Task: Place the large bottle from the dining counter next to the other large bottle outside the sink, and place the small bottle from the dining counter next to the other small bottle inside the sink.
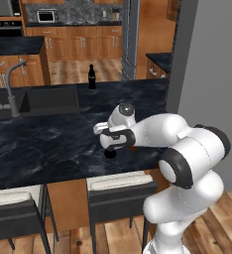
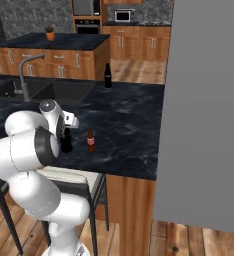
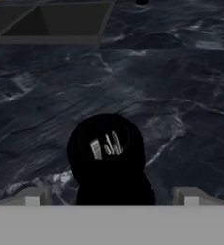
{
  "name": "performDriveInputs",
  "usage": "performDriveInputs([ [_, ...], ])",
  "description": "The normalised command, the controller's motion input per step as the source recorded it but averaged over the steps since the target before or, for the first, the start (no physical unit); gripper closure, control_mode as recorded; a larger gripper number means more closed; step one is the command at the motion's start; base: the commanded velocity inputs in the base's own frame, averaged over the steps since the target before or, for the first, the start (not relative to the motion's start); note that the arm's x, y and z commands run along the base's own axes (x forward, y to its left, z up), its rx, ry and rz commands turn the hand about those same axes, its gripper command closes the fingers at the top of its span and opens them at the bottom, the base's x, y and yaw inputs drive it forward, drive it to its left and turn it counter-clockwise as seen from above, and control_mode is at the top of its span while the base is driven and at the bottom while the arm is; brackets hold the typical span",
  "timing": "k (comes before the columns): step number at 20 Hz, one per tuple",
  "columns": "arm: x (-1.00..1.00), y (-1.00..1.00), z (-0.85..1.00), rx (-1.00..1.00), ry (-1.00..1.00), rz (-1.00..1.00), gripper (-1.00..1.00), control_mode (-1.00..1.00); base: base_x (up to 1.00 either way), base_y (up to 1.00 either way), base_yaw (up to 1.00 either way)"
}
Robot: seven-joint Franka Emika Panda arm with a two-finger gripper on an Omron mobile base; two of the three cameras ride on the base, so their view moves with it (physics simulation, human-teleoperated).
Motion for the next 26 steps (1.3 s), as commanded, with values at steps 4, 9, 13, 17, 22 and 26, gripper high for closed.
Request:
performDriveInputs([
  [4, 0.11, 0.04, -0.06, 0.00, 0.00, 0.00, -1.00, -1.00, 0.00, 0.00, 0.00],
  [9, 0.13, 0.05, -0.07, 0.00, 0.00, 0.00, 1.00, -1.00, 0.00, 0.00, 0.00],
  [13, 0.07, 0.04, -0.06, 0.00, 0.00, 0.00, 1.00, -1.00, 0.00, 0.00, 0.00],
  [17, 0.00, 0.05, 0.00, 0.00, -0.01, 0.00, 1.00, -1.00, 0.00, 0.00, 0.00],
  [22, -0.17, 0.04, 0.02, 0.00, -0.07, 0.00, 1.00, -1.00, 0.00, 0.00, 0.00],
  [26, -0.18, 0.00, 0.09, 0.00, -0.08, 0.00, 1.00, -1.00, 0.00, 0.00, 0.00],
])
